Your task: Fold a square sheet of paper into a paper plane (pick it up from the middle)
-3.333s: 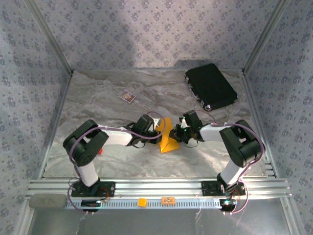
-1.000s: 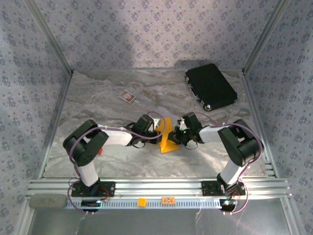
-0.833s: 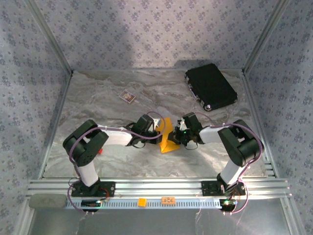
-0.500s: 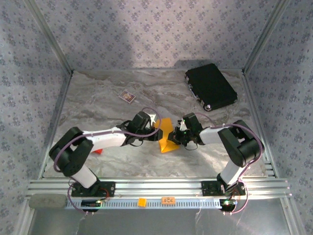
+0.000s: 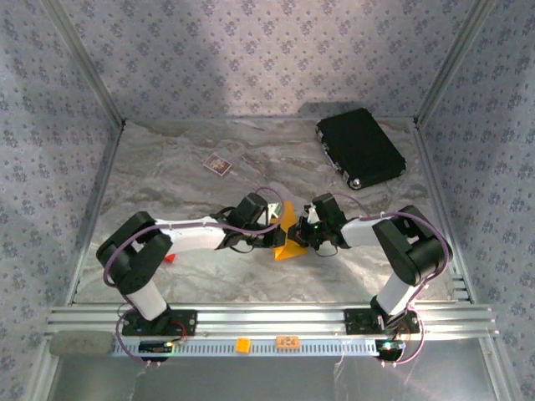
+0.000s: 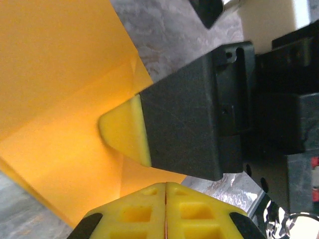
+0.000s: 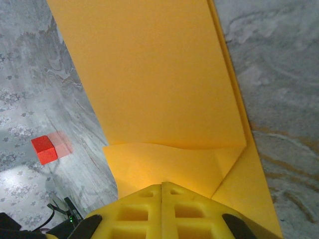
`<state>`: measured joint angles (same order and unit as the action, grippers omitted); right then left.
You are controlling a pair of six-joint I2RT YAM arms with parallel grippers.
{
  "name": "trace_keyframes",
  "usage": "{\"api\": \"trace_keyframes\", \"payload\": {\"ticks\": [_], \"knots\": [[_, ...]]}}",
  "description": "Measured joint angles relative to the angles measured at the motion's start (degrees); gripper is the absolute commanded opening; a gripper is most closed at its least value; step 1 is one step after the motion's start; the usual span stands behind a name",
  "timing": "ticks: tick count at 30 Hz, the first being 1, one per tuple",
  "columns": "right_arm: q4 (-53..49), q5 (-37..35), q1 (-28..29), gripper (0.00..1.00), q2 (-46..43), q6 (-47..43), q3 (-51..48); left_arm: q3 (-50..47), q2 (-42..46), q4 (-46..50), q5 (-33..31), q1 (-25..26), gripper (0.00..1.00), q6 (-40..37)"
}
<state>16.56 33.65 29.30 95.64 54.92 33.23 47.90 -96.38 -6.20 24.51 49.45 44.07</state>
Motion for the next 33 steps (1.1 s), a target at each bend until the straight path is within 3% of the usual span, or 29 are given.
{"api": "trace_keyframes", "payload": {"ticks": [17,33], "knots": [[0.02,-0.2,0.0,0.06,0.0,0.0,0.0,2.54,-7.1,0.26,3.34,0.2,0.05,0.87],[0.02,-0.17,-0.13,0.06,0.0,0.0,0.0,0.92,-7.26,-0.2,3.1,0.9,0.05,1.66]]}}
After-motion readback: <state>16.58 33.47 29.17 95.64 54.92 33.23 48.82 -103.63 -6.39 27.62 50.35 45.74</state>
